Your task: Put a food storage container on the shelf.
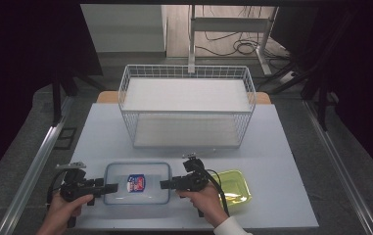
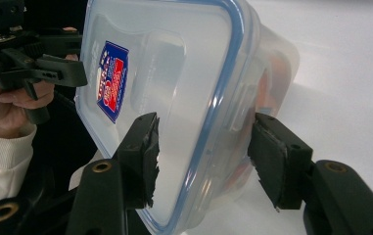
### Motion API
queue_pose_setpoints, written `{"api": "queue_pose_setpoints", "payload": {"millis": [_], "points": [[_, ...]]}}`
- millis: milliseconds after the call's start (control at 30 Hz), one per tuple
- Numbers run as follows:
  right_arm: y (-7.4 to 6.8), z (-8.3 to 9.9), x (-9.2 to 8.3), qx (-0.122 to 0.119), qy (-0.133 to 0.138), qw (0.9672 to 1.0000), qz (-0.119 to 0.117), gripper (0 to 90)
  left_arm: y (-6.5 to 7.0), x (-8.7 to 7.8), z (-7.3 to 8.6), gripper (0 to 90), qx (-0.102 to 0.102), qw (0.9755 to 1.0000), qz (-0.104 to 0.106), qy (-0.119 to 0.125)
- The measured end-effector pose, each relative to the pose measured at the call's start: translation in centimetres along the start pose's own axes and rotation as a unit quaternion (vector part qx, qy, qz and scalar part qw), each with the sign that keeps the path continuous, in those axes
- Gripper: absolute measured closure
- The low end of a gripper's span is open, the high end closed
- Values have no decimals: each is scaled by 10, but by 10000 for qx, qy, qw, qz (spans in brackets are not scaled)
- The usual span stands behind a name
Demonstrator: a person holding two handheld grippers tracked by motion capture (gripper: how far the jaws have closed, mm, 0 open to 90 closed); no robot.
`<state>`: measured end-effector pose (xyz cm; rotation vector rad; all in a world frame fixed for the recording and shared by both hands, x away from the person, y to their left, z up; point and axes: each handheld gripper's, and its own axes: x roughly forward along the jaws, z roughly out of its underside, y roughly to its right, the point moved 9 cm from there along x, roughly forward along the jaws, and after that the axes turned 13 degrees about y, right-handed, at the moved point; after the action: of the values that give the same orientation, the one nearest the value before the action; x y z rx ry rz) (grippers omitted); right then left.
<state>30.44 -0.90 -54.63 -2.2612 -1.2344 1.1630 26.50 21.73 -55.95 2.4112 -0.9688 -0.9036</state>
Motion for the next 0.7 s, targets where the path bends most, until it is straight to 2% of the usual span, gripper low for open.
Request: {"api": "queue_pose_setpoints", "payload": {"millis": [400, 700], "points": [[-4, 3, -5, -177, 108, 9998, -60, 502, 1, -8, 2, 390, 94, 9997, 223, 100], [-3, 5, -6, -163, 194, 9996, -132, 508, 0, -10, 3, 408, 77, 9994, 302, 142]]}}
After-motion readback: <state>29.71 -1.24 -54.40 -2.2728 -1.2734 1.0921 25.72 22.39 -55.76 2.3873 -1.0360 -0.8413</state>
